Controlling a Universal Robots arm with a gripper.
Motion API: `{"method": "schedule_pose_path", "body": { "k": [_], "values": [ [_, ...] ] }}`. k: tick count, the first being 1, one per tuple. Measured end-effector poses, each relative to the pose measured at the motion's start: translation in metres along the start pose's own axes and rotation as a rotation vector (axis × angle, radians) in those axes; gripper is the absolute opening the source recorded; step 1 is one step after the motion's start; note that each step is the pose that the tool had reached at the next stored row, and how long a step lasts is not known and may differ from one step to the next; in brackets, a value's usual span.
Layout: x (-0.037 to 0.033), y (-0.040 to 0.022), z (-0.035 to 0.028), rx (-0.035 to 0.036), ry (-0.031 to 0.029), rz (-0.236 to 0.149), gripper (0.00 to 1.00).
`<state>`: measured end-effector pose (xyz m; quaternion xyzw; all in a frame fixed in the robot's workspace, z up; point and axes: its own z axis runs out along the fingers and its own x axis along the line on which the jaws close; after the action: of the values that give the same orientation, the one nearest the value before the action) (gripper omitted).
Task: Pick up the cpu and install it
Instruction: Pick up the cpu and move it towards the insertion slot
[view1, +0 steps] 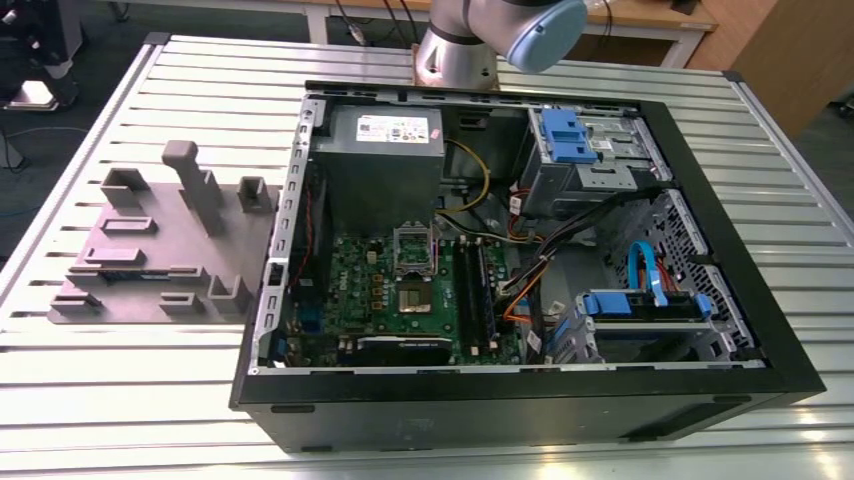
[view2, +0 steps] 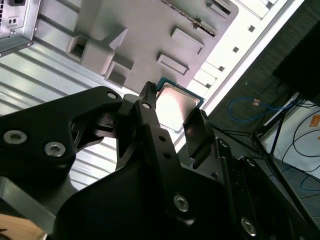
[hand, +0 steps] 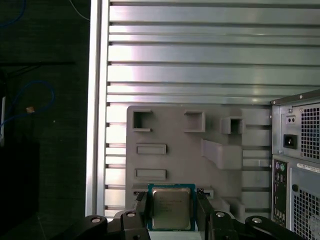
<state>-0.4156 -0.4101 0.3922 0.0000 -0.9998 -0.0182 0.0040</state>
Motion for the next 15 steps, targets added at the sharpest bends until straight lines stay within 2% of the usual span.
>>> {"method": "schedule_pose_path", "body": {
  "k": [5, 15],
  "values": [
    [-0.0041, 0.0000, 0.0000, -0.0001, -0.0001, 0.000, 0.47],
    [-0.0184, 0.0000, -0.0001, -0.0012, -0.0001, 0.000, 0.47]
  ]
}}
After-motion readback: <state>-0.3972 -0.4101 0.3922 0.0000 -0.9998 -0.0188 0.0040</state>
